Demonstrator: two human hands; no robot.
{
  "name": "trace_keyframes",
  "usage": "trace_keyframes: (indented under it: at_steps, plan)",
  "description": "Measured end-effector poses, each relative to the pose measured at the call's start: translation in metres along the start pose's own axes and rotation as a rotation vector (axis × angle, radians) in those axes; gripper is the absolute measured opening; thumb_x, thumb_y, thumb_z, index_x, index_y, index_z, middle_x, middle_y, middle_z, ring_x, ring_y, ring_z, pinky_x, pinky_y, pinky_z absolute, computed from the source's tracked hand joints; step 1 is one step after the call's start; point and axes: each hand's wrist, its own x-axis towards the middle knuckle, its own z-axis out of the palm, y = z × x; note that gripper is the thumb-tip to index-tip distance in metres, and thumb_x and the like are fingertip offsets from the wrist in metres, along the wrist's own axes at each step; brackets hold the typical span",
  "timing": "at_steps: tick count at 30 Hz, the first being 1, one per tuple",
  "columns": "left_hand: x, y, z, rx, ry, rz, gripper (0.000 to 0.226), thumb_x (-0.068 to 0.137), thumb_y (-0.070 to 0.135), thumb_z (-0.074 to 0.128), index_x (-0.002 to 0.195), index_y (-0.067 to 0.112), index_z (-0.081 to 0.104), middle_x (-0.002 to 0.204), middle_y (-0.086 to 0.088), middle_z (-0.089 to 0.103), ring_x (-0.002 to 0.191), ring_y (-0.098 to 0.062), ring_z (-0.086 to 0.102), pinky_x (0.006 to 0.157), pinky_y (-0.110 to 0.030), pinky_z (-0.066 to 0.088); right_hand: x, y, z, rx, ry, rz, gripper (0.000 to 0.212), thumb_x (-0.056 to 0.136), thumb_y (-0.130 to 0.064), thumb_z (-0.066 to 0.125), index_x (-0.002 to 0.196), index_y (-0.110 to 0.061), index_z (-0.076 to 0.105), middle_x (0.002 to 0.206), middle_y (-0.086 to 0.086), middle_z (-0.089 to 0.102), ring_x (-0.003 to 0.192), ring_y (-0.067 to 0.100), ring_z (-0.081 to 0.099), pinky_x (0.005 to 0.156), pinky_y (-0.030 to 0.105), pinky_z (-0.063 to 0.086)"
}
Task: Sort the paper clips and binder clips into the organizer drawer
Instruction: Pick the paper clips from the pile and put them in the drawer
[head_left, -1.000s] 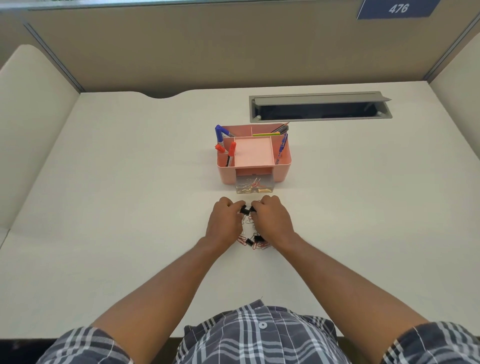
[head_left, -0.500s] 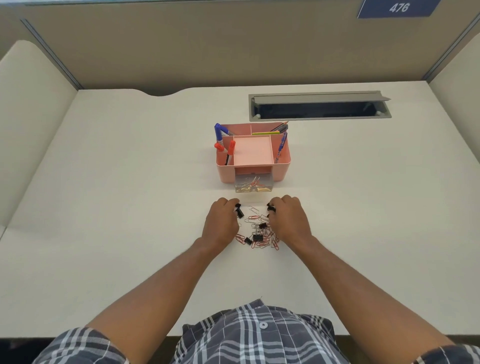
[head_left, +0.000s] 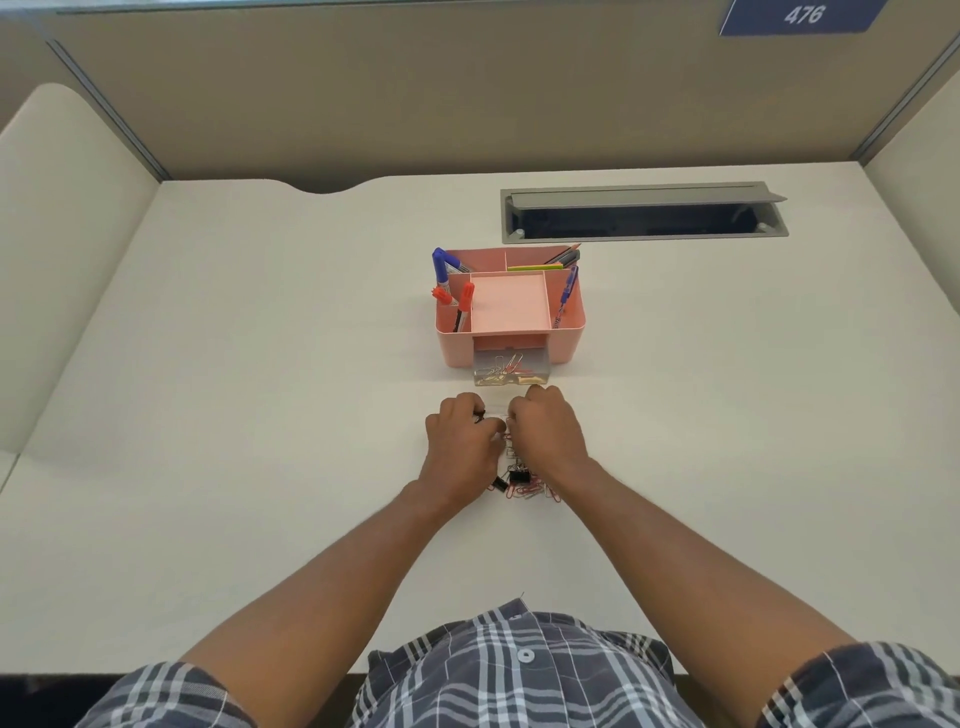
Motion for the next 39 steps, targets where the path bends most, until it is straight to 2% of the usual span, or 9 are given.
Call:
trace_keyframes:
  at_steps: [5, 9, 17, 22, 25, 27, 31, 36, 39]
  plan:
    - [0.005, 0.003, 0.001, 0.08, -0.064, 0.011, 0.013, 0.08, 0.025, 0.071, 0.093, 0.024, 0.072, 0.118, -0.006, 0.048, 0.112, -0.029, 0.04, 0.077, -0.033, 0.013, -0.001, 0.004, -0.004, 0.005, -0.044, 0.034, 0.017, 0.087, -0.012, 0.056, 0.101, -0.011, 0.067, 0.105, 0.011, 0.062, 0.101, 0.032, 0.052, 0.079, 0.039, 0.045]
    - [0.011, 0.008, -0.002, 0.118, -0.087, 0.008, 0.011, 0.08, 0.018, 0.068, 0.089, 0.024, 0.072, 0.12, -0.007, 0.048, 0.113, -0.03, 0.037, 0.073, -0.034, 0.01, -0.002, 0.005, -0.006, -0.02, -0.038, 0.021, 0.015, 0.088, -0.014, 0.056, 0.098, -0.014, 0.067, 0.103, 0.008, 0.063, 0.098, 0.03, 0.053, 0.078, 0.038, 0.045]
    - [0.006, 0.005, -0.003, 0.202, -0.075, 0.123, 0.008, 0.082, 0.014, 0.064, 0.079, 0.021, 0.066, 0.089, 0.003, 0.049, 0.09, -0.023, 0.042, 0.068, -0.033, 0.02, -0.018, 0.021, -0.01, 0.149, 0.034, 0.063, 0.016, 0.092, -0.018, 0.05, 0.089, -0.015, 0.065, 0.093, 0.006, 0.061, 0.09, 0.029, 0.052, 0.075, 0.04, 0.046]
    - [0.003, 0.001, -0.001, 0.169, -0.028, 0.158, 0.011, 0.087, 0.015, 0.056, 0.083, 0.021, 0.064, 0.089, 0.005, 0.055, 0.089, -0.023, 0.047, 0.069, -0.034, 0.025, -0.023, 0.025, -0.015, 0.317, -0.002, 0.093, 0.015, 0.092, -0.014, 0.048, 0.082, -0.013, 0.058, 0.085, 0.003, 0.062, 0.081, 0.024, 0.055, 0.071, 0.038, 0.048]
    - [0.002, 0.002, -0.011, 0.099, 0.045, 0.177, 0.013, 0.09, 0.019, 0.052, 0.081, 0.018, 0.061, 0.079, 0.003, 0.058, 0.079, -0.025, 0.05, 0.065, -0.035, 0.031, -0.024, 0.023, -0.024, 0.418, 0.072, 0.049, 0.011, 0.091, -0.015, 0.053, 0.083, -0.016, 0.06, 0.081, -0.002, 0.061, 0.076, 0.019, 0.054, 0.07, 0.034, 0.047]
    - [0.004, 0.004, -0.023, 0.002, 0.121, 0.202, 0.016, 0.091, 0.017, 0.051, 0.078, 0.015, 0.06, 0.071, -0.002, 0.057, 0.069, -0.027, 0.048, 0.06, -0.039, 0.035, -0.023, 0.019, -0.032, 0.491, 0.197, -0.023, 0.007, 0.093, -0.015, 0.056, 0.088, -0.016, 0.062, 0.083, -0.002, 0.061, 0.077, 0.017, 0.053, 0.07, 0.03, 0.045]
    - [0.023, 0.01, -0.047, -0.104, 0.264, 0.157, 0.016, 0.092, 0.01, 0.052, 0.083, 0.006, 0.064, 0.075, -0.008, 0.061, 0.069, -0.027, 0.05, 0.064, -0.041, 0.041, -0.007, 0.012, -0.05, 0.465, 0.411, -0.118, 0.014, 0.095, -0.011, 0.055, 0.102, -0.011, 0.067, 0.091, 0.002, 0.066, 0.084, 0.016, 0.055, 0.075, 0.023, 0.042]
    - [0.054, 0.017, -0.063, -0.095, 0.247, 0.1, 0.023, 0.093, 0.013, 0.051, 0.09, 0.004, 0.072, 0.084, -0.01, 0.066, 0.08, -0.026, 0.054, 0.07, -0.043, 0.048, 0.017, 0.005, -0.065, 0.385, 0.382, -0.147, 0.019, 0.093, -0.004, 0.052, 0.098, -0.006, 0.07, 0.093, 0.008, 0.069, 0.087, 0.024, 0.059, 0.075, 0.035, 0.05]
    - [0.056, 0.019, -0.063, -0.109, 0.271, 0.111, 0.019, 0.093, 0.012, 0.055, 0.095, 0.007, 0.073, 0.089, -0.008, 0.07, 0.083, -0.024, 0.056, 0.072, -0.04, 0.051, 0.02, 0.005, -0.068, 0.386, 0.354, -0.145, 0.02, 0.094, -0.006, 0.053, 0.103, -0.006, 0.071, 0.097, 0.009, 0.072, 0.089, 0.025, 0.062, 0.076, 0.036, 0.052]
